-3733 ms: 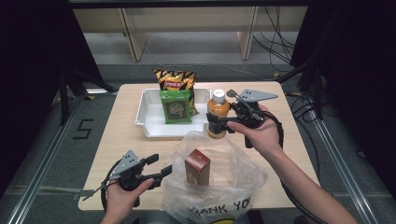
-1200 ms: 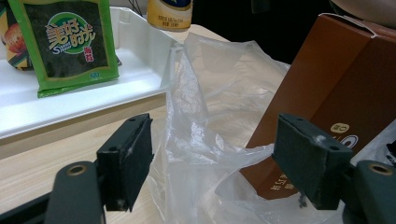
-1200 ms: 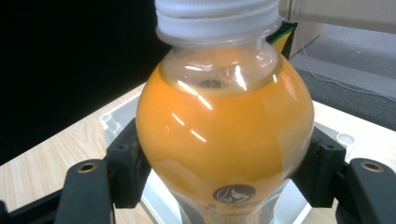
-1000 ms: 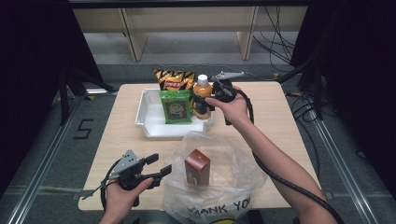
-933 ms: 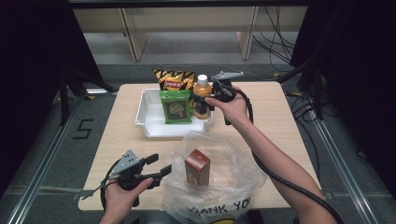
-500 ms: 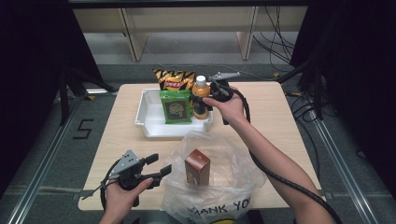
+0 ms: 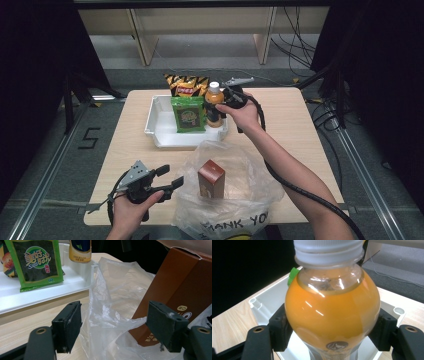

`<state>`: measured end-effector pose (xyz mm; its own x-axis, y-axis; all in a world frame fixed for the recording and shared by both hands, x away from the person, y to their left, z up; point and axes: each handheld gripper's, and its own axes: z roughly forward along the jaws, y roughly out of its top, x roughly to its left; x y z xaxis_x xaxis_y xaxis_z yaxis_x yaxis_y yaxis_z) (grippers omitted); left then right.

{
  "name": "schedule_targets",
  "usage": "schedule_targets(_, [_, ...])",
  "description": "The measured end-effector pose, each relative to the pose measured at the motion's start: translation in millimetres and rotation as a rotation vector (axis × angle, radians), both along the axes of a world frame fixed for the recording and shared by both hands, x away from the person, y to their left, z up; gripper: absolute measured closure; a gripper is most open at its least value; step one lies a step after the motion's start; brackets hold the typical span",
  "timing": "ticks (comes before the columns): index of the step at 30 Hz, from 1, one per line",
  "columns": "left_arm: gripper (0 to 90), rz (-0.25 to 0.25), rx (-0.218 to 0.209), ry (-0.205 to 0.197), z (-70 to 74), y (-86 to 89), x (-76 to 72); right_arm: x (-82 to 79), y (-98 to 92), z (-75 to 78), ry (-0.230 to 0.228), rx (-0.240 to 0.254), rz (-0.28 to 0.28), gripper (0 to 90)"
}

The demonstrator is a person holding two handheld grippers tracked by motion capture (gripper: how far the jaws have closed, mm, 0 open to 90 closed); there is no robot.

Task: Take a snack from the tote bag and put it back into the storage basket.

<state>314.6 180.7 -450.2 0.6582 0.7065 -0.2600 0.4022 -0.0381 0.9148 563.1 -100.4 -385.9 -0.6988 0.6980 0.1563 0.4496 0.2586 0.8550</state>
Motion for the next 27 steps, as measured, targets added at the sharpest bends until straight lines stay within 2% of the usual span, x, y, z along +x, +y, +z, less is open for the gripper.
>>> schedule_targets(3, [27.6, -0.009, -0.005, -0.005, -0.3, -0.1, 0.6, 0.3, 1.7, -2.2, 0.016, 0.004, -0.006, 32.1])
schedule_targets(4, [27.6, -0.01, -0.005, -0.005, -0.3, -0.1, 0.8, 1.7, 1.6, -3.3, 0.0, -0.002, 0.0, 32.1])
schedule_targets(6, [27.6, -0.004, 0.001, -0.003, -0.1, -0.3, 0.6, 2.0, 2.6, -4.2, 0.012, -0.002, 0.0, 32.1])
schedule_targets(7, [27.6, -0.004, 0.001, -0.002, -0.2, -0.3, 0.6, 4.0, 2.0, -5.2, -0.009, -0.016, 0.01, 32.1])
schedule_targets(8, [27.6, -0.004, 0.001, -0.002, -0.2, -0.3, 0.6, 2.6, 3.7, -5.8, 0.01, -0.003, 0.002, 32.1])
schedule_targets(11, [27.6, -0.004, 0.0, -0.003, 0.0, -0.2, 0.5, 2.7, 4.9, -7.2, 0.023, -0.008, 0.008, 32.1])
schedule_targets(12, [27.6, -0.011, -0.006, -0.005, -0.3, -0.2, 0.9, 3.6, 5.2, -8.6, 0.013, -0.012, 0.007, 32.1])
schedule_targets(13, [27.6, -0.01, -0.005, -0.004, -0.3, -0.2, 0.9, 3.0, 6.3, -8.8, 0.024, -0.01, 0.005, 32.1])
schedule_targets(17, [27.6, -0.01, -0.006, -0.004, -0.4, -0.1, 0.7, 4.4, 5.5, -12.2, 0.016, -0.028, 0.015, 32.1])
schedule_targets(18, [27.6, -0.011, -0.005, -0.004, -0.3, -0.1, 0.8, 4.0, 6.5, -12.7, 0.03, -0.024, -0.005, 32.1])
schedule_targets(19, [27.6, -0.009, -0.004, -0.005, -0.2, 0.0, 0.7, 4.9, 5.7, -14.2, 0.009, -0.032, 0.013, 32.1])
schedule_targets(21, [27.6, -0.005, -0.001, -0.003, 0.0, 0.1, 0.3, 4.5, 6.1, -15.4, 0.031, -0.028, 0.009, 32.1])
schedule_targets(27, [27.6, -0.005, 0.0, -0.001, -0.4, -0.5, 0.6, 6.4, 4.5, -19.9, 0.024, -0.046, 0.008, 32.1])
